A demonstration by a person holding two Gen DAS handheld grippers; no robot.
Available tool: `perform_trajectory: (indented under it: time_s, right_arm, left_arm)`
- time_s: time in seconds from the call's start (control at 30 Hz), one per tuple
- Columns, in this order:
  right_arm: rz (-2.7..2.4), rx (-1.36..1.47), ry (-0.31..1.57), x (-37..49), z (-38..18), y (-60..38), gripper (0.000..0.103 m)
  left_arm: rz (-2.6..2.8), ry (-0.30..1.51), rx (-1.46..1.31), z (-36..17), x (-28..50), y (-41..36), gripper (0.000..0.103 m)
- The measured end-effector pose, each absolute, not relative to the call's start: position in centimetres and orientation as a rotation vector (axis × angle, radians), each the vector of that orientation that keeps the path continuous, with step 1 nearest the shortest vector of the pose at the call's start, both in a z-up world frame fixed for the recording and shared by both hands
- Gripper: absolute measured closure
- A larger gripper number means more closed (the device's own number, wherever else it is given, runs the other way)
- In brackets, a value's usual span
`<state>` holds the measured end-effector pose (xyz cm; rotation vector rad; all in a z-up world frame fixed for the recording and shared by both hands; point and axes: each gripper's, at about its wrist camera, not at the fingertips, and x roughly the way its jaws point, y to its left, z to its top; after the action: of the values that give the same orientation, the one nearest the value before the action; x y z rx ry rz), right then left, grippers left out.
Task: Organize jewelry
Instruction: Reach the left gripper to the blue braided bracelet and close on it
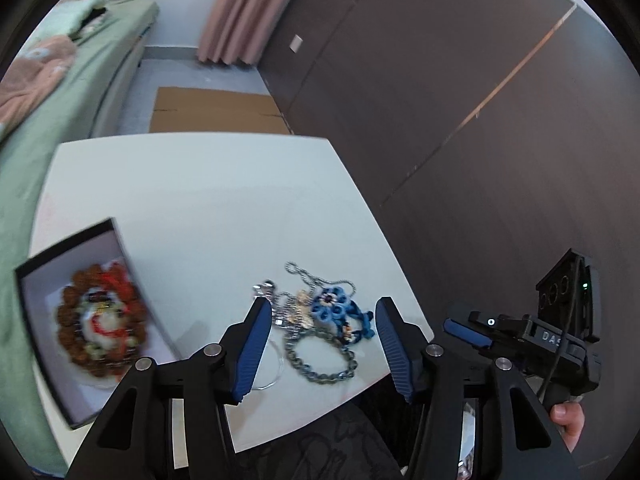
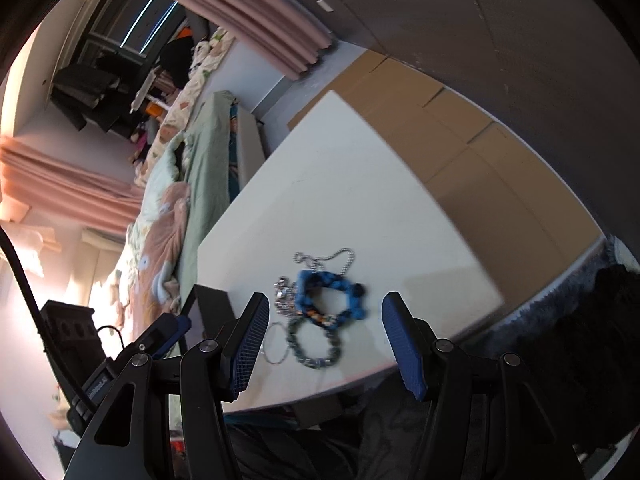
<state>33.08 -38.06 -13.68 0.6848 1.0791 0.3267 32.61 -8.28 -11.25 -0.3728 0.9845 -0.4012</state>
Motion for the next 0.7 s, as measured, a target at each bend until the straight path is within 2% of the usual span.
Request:
perform_trajectory:
  time_s: [0.5,0.6,0.67,0.7]
  right_arm:
    - [0.263,0.709,1.088,31.5,-15.1,-42.0,0.043]
    - [0.243,0.715,1.091,31.3,-15.2,-42.3,0.028]
    - [0.229,0.717,1.085,31.1,-15.1,-42.5,0.026]
    - [0.231,0.718,1.086,31.1,-15.1,-42.5,0.026]
  left_arm:
    - [-0.413,1.087,-0.212,-15.2,35.3,-15.5,0.051]
    - [-0.397,1.113,-0.181,-16.3,35.7,-16.4,0.062]
    - [-0.357,1.112,-0.15,-16.9,35.8,-16.8,0.077]
    - [-0.342,1.108,-0.133,-16.9,35.9,-16.9,0.081]
